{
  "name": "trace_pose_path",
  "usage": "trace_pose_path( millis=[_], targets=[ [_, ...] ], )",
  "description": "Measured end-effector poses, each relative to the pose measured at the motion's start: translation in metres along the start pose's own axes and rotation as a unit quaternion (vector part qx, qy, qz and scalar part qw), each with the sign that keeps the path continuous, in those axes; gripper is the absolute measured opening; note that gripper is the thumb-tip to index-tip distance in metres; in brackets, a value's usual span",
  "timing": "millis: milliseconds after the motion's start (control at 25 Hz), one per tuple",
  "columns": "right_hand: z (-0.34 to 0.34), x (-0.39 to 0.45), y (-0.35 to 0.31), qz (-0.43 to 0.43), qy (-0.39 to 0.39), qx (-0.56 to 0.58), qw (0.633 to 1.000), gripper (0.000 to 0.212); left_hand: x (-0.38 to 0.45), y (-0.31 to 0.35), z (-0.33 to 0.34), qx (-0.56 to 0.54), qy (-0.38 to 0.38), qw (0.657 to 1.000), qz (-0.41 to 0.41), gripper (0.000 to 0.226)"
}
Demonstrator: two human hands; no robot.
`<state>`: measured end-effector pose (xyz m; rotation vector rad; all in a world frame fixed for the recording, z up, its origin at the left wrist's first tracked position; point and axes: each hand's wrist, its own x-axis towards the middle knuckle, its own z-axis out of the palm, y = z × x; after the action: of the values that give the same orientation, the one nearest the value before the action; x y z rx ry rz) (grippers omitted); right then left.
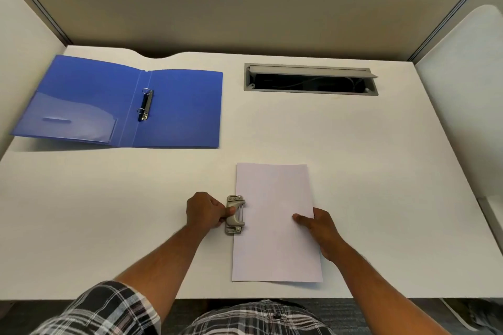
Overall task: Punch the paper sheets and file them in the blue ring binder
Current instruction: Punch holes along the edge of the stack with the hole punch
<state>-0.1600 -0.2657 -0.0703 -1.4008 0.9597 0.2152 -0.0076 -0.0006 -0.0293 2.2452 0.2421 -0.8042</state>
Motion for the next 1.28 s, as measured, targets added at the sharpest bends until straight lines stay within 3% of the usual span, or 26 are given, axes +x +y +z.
trace_pose_path(
  millis=[360,600,720,880,1080,1280],
  targets=[
    [0.001,-0.004,-0.002,-0.008,0.007,0.001,1.000,0.024,-0.010,-0.002,0.008,-0.021,0.020,1.000,0.006,0.035],
    [0.006,-0.013,-0.005,-0.026,0.025,-0.016,0.999,0.023,-0.001,-0.003,0.004,-0.050,-0.034,0.998,-0.020,0.070],
    [0.006,-0.014,-0.006,-0.030,0.020,-0.016,0.999,0.023,-0.010,0.004,0.002,-0.063,-0.033,0.997,-0.018,0.057],
    [0.005,-0.013,-0.001,-0.031,0.016,-0.010,0.999,0.025,-0.014,0.006,0.002,-0.071,-0.034,0.997,-0.025,0.059],
    [0.002,-0.014,-0.003,-0.024,-0.014,0.016,0.999,0.030,-0.022,0.006,0.006,-0.085,-0.028,0.996,-0.007,0.029],
    [-0.002,-0.009,-0.005,-0.022,-0.031,-0.010,0.999,0.029,-0.023,0.002,0.011,-0.064,-0.004,0.998,0.013,0.029]
  ],
)
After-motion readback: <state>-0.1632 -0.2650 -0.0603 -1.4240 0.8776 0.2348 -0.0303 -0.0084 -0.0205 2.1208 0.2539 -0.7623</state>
